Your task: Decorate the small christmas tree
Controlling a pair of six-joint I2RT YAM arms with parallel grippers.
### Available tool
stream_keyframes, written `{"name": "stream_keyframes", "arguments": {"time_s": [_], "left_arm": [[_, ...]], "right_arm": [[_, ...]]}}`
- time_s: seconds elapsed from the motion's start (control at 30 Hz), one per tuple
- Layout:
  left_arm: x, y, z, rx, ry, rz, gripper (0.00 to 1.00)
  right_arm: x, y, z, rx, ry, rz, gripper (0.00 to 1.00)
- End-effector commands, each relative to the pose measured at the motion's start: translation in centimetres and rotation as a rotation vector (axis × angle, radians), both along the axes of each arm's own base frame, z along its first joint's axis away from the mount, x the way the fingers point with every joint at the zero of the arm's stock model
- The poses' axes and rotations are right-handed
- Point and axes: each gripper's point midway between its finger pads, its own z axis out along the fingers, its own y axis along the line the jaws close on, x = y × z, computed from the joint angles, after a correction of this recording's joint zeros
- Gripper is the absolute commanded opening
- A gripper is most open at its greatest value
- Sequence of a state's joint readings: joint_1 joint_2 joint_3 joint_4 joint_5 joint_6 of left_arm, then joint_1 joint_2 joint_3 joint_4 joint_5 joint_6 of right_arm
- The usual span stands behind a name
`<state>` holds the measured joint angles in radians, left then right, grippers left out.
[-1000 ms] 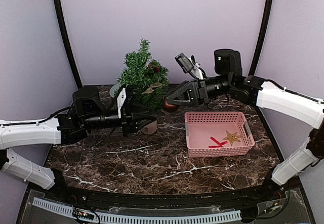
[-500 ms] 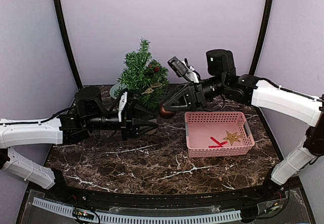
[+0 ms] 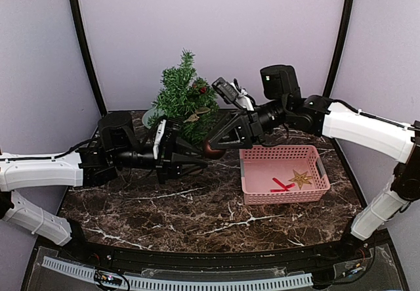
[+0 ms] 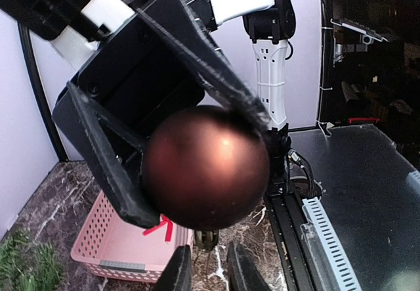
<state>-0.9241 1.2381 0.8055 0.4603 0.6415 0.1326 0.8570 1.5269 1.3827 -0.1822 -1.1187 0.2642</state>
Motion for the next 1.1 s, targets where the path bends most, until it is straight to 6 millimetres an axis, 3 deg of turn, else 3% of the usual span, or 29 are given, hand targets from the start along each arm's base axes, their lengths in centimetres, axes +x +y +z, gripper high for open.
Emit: {"name": "stream_keyframes", "arguments": {"time_s": [0.0, 0.27, 0.63, 0.87, 1.07], "left_arm": [[-1.0, 0.1, 2.4, -0.065, -0.056, -0.044, 0.17], [-0.5, 0.6, 2.4, -0.069, -0.044, 0.006, 0.0], [0.2, 1.7, 2.2, -0.07, -0.045, 0.097, 0.0], [0.4, 1.9, 2.0, -0.061, -0.049, 0.109, 0.0], [0.7, 2.1, 2.2, -0.063, -0.055, 0.132, 0.0]], "right_arm": [[-0.5, 0.1, 1.4, 0.038, -0.036, 0.028, 0.38], [-0.4, 0.0, 1.3, 0.032, -0.055, 0.009, 0.37], [1.8, 0.1, 1.1, 0.034, -0.1, -0.104, 0.32], [2.4, -0.6, 1.7, 0.053, -0.098, -0.113, 0.31], [3.0, -0.7, 1.1, 0.033, -0.097, -0.126, 0.3]]}}
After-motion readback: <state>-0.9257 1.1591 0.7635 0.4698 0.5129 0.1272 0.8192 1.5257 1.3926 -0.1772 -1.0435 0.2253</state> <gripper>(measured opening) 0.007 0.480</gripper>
